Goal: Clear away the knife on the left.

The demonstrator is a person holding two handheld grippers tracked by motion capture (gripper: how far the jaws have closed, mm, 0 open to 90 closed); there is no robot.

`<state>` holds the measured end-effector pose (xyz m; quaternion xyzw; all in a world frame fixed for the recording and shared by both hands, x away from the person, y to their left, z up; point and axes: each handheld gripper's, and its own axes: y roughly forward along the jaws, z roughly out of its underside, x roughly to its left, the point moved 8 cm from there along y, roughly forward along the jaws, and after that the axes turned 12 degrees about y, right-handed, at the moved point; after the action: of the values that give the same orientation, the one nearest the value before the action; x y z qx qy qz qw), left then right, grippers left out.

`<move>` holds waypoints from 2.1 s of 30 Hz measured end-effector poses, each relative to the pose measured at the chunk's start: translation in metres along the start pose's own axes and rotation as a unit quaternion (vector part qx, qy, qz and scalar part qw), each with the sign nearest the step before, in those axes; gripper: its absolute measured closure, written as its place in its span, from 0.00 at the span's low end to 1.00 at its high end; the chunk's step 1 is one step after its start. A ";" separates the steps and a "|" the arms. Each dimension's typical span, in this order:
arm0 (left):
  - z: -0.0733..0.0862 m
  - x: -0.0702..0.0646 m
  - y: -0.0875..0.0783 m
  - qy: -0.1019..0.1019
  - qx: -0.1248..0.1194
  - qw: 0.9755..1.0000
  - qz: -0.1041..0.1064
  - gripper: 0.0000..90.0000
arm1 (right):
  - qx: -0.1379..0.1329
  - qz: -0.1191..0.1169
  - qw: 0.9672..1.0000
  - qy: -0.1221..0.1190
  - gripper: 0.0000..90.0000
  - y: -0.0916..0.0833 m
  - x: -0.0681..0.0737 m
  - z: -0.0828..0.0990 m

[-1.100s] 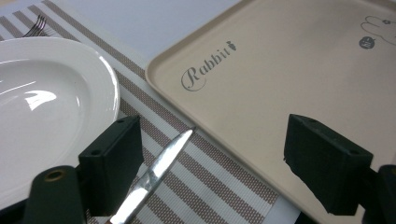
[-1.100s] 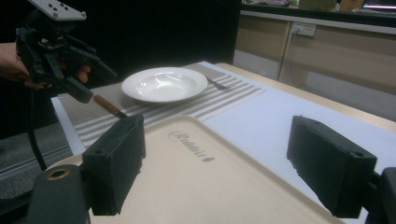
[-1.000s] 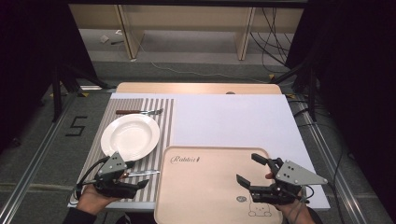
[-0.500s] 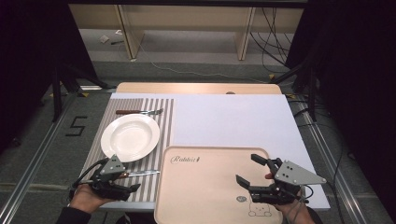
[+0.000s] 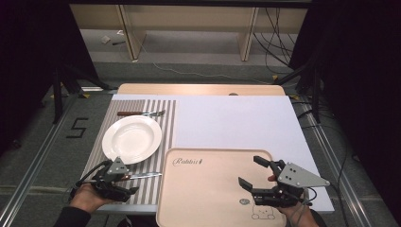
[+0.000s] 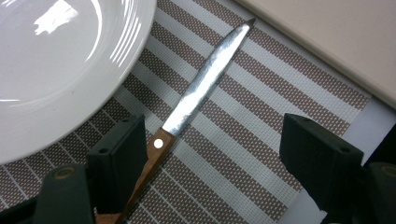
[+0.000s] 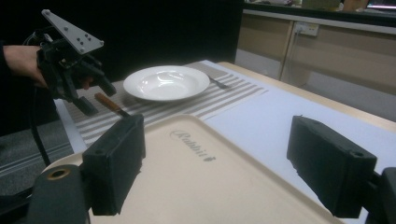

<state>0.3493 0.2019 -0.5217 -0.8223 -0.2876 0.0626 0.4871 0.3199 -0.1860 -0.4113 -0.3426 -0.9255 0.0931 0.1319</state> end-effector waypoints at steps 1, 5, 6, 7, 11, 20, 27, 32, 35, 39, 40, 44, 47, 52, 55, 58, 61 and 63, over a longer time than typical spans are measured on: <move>0.000 0.001 0.001 0.000 0.001 1.000 -0.001 0.26 | 0.002 0.001 1.000 0.001 0.23 0.000 0.000 0.001; 0.005 0.006 0.002 -0.005 0.010 1.000 0.001 0.28 | 0.000 -0.001 1.000 0.000 0.23 0.000 0.000 0.000; 0.008 0.009 0.003 -0.006 0.014 1.000 0.001 0.29 | 0.000 -0.001 1.000 0.000 0.23 0.000 0.000 0.000; 0.009 0.010 0.003 -0.006 0.017 1.000 0.000 0.29 | 0.002 0.001 1.000 0.001 0.23 0.000 0.000 0.001; 0.018 0.020 0.004 -0.019 0.028 0.999 -0.005 0.31 | 0.000 -0.001 1.000 0.000 0.23 0.000 0.000 0.000; 0.027 0.034 0.005 -0.039 0.036 0.999 -0.001 0.45 | 0.002 0.000 1.000 0.000 0.23 0.001 0.000 0.001; 0.028 0.033 0.009 -0.024 0.056 0.998 0.009 0.53 | 0.004 0.000 1.000 -0.001 0.23 0.001 0.000 0.001; 0.029 0.033 0.012 -0.023 0.072 0.997 0.015 0.59 | 0.006 0.000 1.000 -0.003 0.23 0.001 0.001 0.001; 0.029 0.033 0.013 -0.029 0.074 0.997 0.024 0.63 | 0.006 0.000 1.000 -0.005 0.23 0.002 0.001 0.001; 0.027 0.031 0.013 -0.036 0.079 0.995 0.039 0.73 | 0.007 0.000 1.000 -0.005 0.23 0.002 0.001 0.002; 0.026 0.030 0.013 -0.035 0.080 0.995 0.042 0.76 | 0.007 0.000 1.000 -0.005 0.23 0.002 0.001 0.002; 0.024 0.028 0.013 -0.030 0.090 0.995 0.041 0.84 | 0.008 0.001 1.000 -0.005 0.23 0.002 0.001 0.002; 0.024 0.028 0.013 -0.035 0.087 0.995 0.044 0.85 | 0.010 0.001 1.000 -0.008 0.23 0.002 0.001 0.002; 0.021 0.025 0.013 -0.031 0.078 0.995 0.055 0.85 | 0.010 0.001 1.000 -0.009 0.23 0.002 0.001 0.002; 0.015 0.020 0.012 -0.026 0.070 0.995 0.060 0.85 | 0.012 0.001 1.000 -0.011 0.23 0.003 0.002 0.002; 0.007 0.014 0.008 -0.018 0.059 0.996 0.065 0.85 | 0.012 0.001 1.000 -0.012 0.23 0.003 0.002 0.003; -0.001 0.008 0.007 -0.012 0.050 0.996 0.068 0.85 | 0.013 0.001 1.000 -0.009 0.23 0.002 0.001 0.003; -0.004 0.004 0.006 -0.008 0.052 0.996 0.066 0.85 | 0.012 0.001 1.000 -0.012 0.23 0.002 0.002 0.002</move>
<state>0.3565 0.1986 -0.5233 -0.8122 -0.2329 0.1163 0.5220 0.3195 -0.1834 -0.4140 -0.3405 -0.9255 0.1084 0.1252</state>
